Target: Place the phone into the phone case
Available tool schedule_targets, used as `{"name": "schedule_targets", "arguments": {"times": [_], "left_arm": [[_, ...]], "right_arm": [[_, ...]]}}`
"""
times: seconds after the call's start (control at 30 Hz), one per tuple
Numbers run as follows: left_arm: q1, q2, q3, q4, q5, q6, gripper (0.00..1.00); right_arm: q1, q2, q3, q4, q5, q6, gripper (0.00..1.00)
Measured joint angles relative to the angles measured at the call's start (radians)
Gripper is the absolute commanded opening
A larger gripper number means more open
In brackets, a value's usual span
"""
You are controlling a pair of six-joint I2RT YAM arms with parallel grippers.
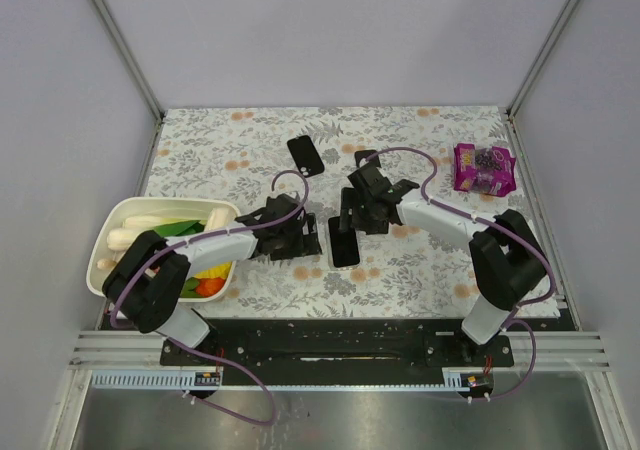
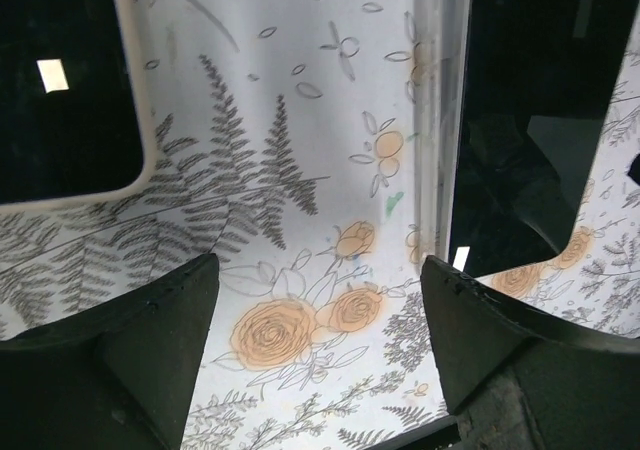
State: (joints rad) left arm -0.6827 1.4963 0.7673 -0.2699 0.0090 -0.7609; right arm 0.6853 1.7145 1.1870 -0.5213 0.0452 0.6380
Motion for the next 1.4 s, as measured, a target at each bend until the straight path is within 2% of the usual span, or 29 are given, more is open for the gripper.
{"name": "schedule_targets", "arguments": {"times": [0.07, 0.13, 0.33, 0.53, 0.7, 0.9, 1.23, 1.33, 1.4], "left_arm": [[-0.003, 0.021, 0.013, 0.01, 0.013, -0.001, 0.82], [-0.006, 0.039, 0.024, 0.029, 0.029, -0.005, 0.81], [-0.011, 0.105, 0.072, 0.073, 0.077, -0.024, 0.76], [-0.013, 0.156, 0.106, 0.111, 0.107, -0.043, 0.62], [-0.016, 0.183, 0.123, 0.123, 0.122, -0.055, 0.54], [-0.018, 0.188, 0.123, 0.122, 0.127, -0.058, 0.48], [-0.029, 0.188, 0.123, 0.122, 0.137, -0.056, 0.45], [-0.03, 0.188, 0.123, 0.122, 0.138, -0.056, 0.45], [-0.031, 0.188, 0.123, 0.121, 0.137, -0.056, 0.45]], "right_arm": [[-0.013, -0.024, -0.036, 0.016, -0.006, -0.009, 0.64], [-0.019, -0.025, -0.063, 0.037, -0.013, -0.018, 0.59], [-0.02, -0.024, -0.125, 0.072, -0.047, -0.036, 0.49], [-0.02, -0.009, -0.126, 0.104, -0.069, -0.05, 0.39], [-0.02, 0.017, -0.126, 0.111, -0.088, -0.057, 0.31], [-0.021, 0.035, -0.116, 0.113, -0.113, -0.056, 0.29], [-0.02, 0.041, -0.113, 0.114, -0.119, -0.045, 0.27], [-0.019, 0.041, -0.113, 0.114, -0.117, -0.043, 0.4], [-0.019, 0.04, -0.115, 0.116, -0.11, -0.035, 0.44]]}}
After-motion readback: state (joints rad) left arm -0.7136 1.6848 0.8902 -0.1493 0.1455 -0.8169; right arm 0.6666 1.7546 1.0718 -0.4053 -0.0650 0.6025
